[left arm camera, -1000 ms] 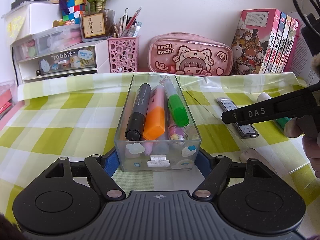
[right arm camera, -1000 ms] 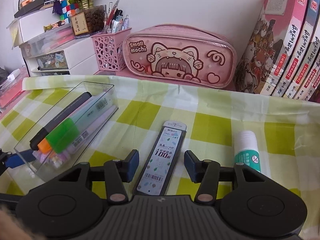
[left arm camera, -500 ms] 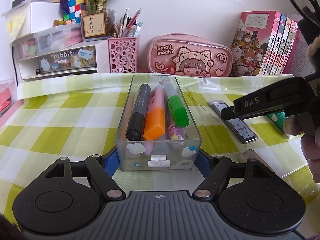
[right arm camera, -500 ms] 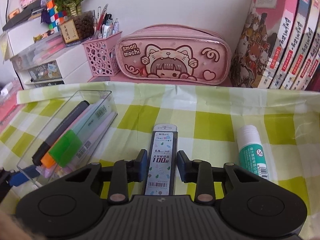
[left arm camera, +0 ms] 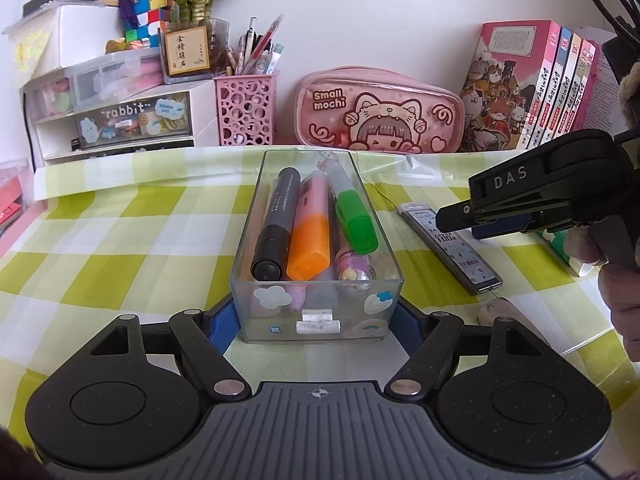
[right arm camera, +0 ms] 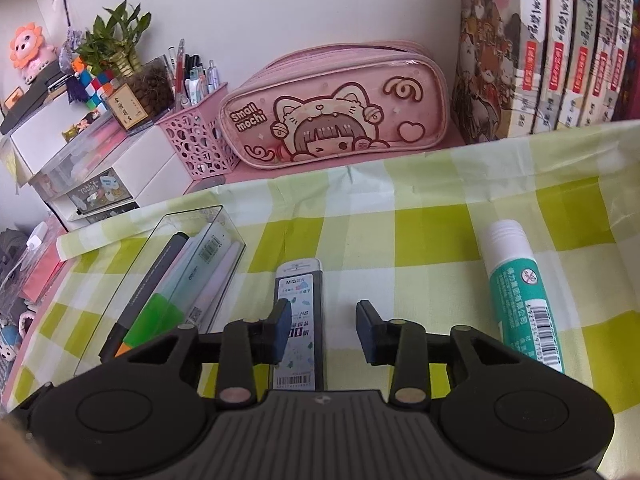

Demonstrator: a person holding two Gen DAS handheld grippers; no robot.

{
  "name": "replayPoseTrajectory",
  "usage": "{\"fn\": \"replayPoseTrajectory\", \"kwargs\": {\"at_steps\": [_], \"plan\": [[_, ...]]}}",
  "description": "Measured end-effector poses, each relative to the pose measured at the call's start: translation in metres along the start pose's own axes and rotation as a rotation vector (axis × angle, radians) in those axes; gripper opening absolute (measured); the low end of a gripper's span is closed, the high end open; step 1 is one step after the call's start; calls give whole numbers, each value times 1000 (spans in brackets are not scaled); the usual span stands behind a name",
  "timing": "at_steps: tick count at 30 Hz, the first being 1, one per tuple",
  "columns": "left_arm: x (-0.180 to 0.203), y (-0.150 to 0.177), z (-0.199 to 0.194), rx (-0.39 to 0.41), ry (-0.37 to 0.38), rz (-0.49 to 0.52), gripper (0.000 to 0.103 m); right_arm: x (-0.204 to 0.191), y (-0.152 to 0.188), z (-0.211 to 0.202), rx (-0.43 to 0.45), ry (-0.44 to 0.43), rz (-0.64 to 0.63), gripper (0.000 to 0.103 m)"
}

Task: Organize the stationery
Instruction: 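Carry the pencil-lead case into the clear box and release it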

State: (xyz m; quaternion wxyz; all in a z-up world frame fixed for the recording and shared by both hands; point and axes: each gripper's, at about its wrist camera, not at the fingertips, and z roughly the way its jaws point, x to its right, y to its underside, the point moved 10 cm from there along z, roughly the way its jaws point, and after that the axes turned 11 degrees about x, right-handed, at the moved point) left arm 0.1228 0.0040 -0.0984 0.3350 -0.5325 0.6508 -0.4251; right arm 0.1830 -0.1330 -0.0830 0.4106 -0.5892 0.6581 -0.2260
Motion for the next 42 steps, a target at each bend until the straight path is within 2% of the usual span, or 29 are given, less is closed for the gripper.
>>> {"fn": "replayPoseTrajectory", "kwargs": {"at_steps": [2,5,7,14,17,22,27,36,42], "plan": [[0,0,0,1,4,-3,75,-10,2,3,6,10,-74,55],[0,0,0,1,8,-6,75,-29,10,7,14,34,-256,56],[1,0,0,2,11,-8,75,-34,12,7,26,31,-314,51],[1,0,0,3,12,-11,75,-27,10,6,16,6,-235,50],[1,0,0,3,13,-10,75,-20,5,4,3,-22,-105,50],[2,0,0,2,6,-1,74,1,2,1,-46,-128,213,50],[1,0,0,1,0,4,74,1,-2,-5,-57,-203,359,50],[2,1,0,0,-1,8,74,-38,-30,-14,-39,-293,394,50],[2,0,0,1,3,3,74,-73,-40,-2,-65,-297,339,50]]}}
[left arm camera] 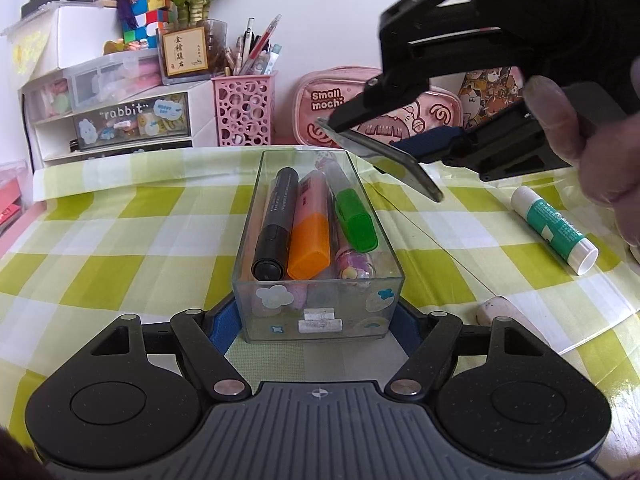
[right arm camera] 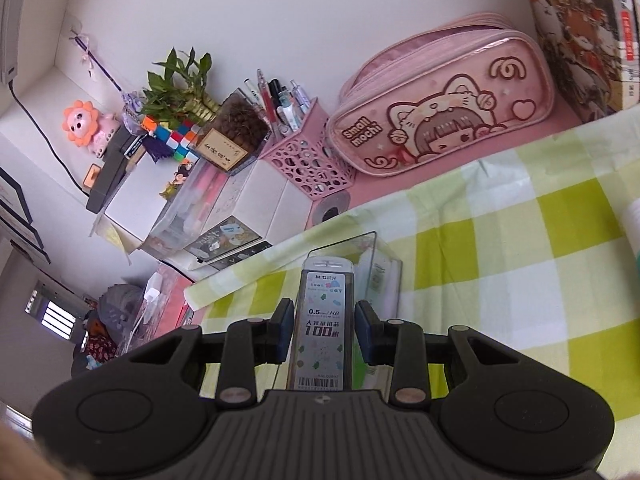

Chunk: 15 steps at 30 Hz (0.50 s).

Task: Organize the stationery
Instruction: 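Carry the pencil-lead case into the clear box and release it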

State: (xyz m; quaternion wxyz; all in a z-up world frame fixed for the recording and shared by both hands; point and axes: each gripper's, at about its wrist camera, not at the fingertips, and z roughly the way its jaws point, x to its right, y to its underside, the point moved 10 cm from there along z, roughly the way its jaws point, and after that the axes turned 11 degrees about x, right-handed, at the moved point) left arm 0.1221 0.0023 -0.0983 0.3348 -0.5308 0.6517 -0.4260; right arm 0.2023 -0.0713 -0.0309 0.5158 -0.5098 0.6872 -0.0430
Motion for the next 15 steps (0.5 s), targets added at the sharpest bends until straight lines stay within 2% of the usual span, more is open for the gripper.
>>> {"fn": "replayPoseTrajectory", "kwargs": {"at_steps": [9,15], "plan": [[0,0,0,2,8,-8,74,-4,0,28,-18,109,-94,50],[0,-1,-1,3,10,-11,74,-7,1,36,-21,128,-119,50]]}}
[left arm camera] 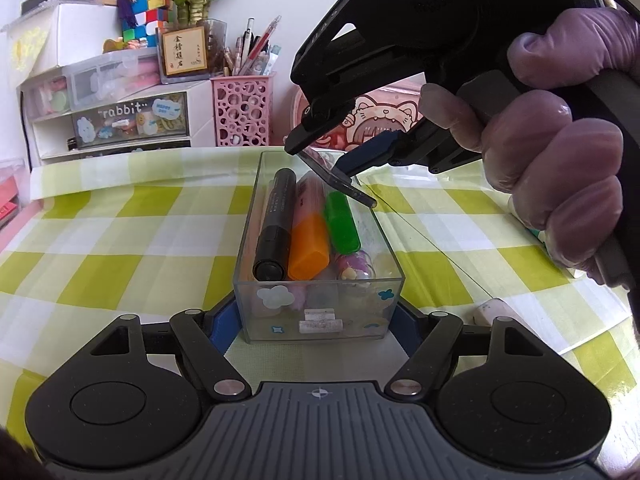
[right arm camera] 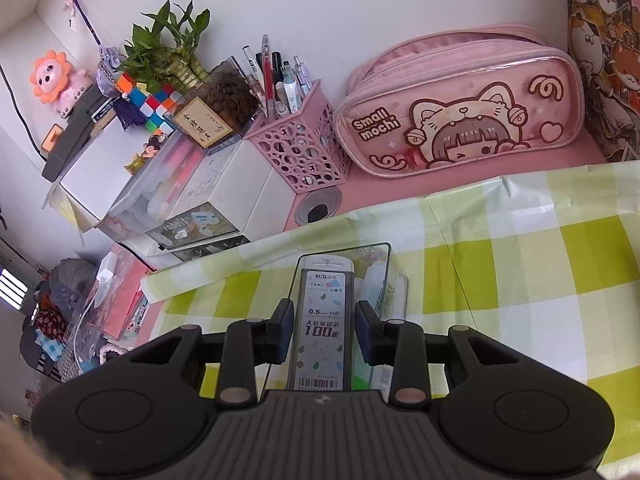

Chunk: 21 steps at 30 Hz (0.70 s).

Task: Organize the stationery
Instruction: 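Carry the pencil-lead case into the clear box and release it, then move the right tool to the white-and-green glue stick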

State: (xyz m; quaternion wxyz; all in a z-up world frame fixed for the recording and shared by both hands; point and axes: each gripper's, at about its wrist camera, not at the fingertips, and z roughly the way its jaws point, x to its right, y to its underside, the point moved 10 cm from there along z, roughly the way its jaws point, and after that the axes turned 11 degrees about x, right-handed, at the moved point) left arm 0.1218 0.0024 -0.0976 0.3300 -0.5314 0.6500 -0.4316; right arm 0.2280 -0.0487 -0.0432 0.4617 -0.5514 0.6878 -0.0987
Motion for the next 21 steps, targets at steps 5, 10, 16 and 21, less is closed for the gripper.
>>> {"fn": "replayPoseTrajectory", "kwargs": {"at_steps": [5,10,16,21], "plan": [[0,0,0,0,0,1,74,-6,0,-1,-7,-32,7,51],[0,0,0,0,-1,2,74,-11,2,-3,-13,-47,-12,51],[0,0,0,0,-2,3,74,-14,1,-7,-7,-60,-27,51],[0,0,0,-1,-2,5,74,-5,-6,-16,18,-43,-32,51]]}}
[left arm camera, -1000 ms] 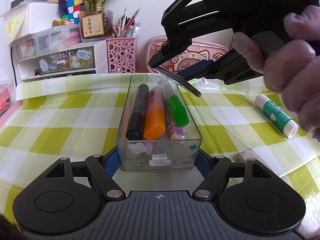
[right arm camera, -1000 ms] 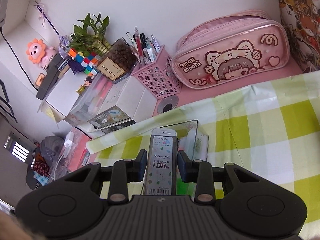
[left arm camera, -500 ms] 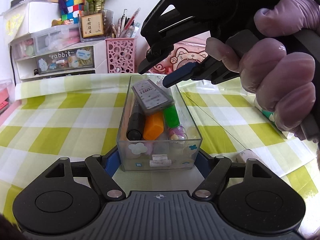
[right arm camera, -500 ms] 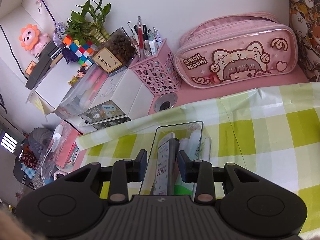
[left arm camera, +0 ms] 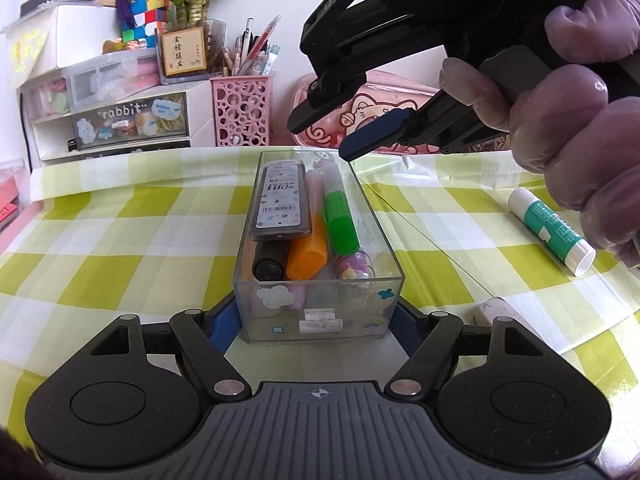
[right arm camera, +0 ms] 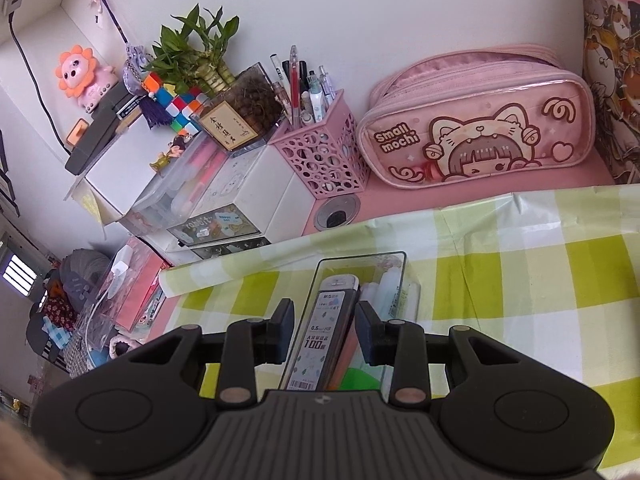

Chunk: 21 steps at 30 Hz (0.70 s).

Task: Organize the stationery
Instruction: 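Move the right tool to the white-and-green glue stick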

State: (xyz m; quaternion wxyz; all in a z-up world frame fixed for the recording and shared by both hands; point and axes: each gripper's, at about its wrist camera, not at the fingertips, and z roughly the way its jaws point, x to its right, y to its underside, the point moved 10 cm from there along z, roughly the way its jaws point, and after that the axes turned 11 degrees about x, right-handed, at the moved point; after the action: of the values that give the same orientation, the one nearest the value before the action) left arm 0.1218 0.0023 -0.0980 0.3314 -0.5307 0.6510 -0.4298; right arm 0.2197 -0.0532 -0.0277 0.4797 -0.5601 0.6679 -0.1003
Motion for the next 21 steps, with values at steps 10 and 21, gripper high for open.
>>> {"fn": "replayPoseTrajectory", "kwargs": {"at_steps": [10,21], "plan": [[-1,0,0,-1,-1,1,74,52,1,-48,65,92,-13,70],[0,0,1,-5,-6,15,74,135,2,-121,202,270,-4,79]]}}
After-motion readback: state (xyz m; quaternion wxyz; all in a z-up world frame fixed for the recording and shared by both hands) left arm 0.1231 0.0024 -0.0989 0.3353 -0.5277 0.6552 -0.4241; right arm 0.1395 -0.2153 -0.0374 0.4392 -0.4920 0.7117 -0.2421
